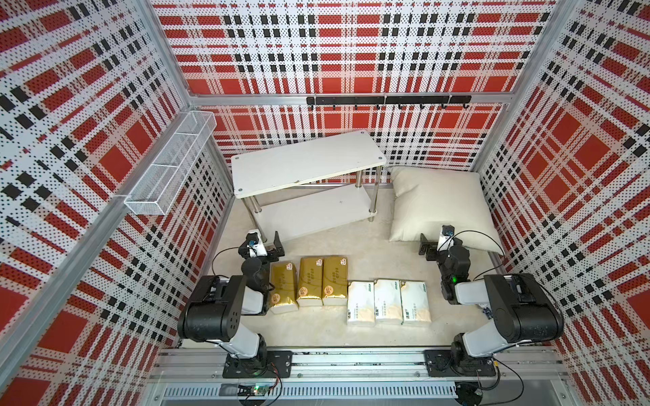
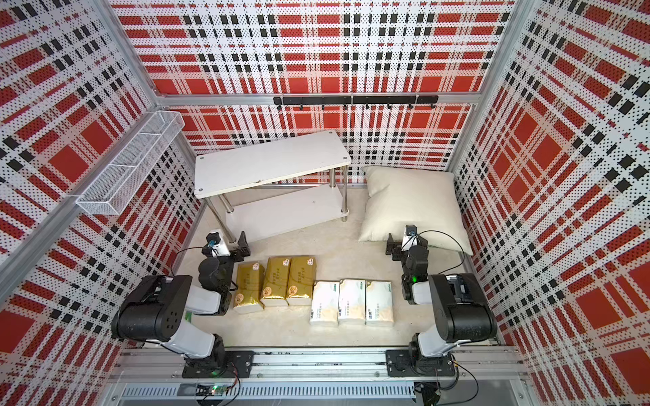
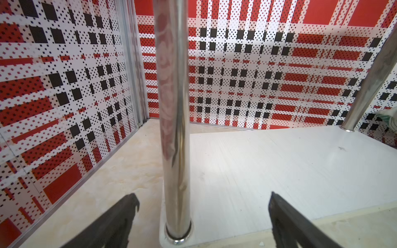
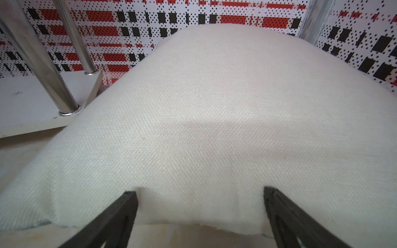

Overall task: Place the tissue boxes on the shelf by color
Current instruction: Pick up the box of tissues from the center of the board.

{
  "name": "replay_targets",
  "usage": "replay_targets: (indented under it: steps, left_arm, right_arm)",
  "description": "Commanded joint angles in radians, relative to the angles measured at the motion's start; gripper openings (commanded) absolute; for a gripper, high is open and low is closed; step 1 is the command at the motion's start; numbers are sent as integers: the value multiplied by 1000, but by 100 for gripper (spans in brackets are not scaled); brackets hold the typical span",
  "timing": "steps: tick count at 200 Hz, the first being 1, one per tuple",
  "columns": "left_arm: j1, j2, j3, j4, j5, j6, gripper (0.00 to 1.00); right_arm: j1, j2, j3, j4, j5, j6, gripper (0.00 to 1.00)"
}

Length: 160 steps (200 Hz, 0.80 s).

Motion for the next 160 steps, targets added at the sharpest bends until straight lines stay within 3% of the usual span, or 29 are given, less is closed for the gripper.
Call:
replay_targets:
  steps: [1,137,144,160]
  left_arm:
    - [-1,8,13,3,-1,2,99]
    - [4,-2,16,-7,-61,-29,99]
    - [4,-14,15,-14,-88,-36,100]
    - [-3,-51,11,-39,-133,-44,100]
  right_arm:
    - [-9,2,8,-3,-6,-2,100]
    - [-14,-3,14,-3,-13,1,100]
    - [-14,-30,44,-62,-18,-1,100]
    - [-14,-99,171,-389,-56,-37,100]
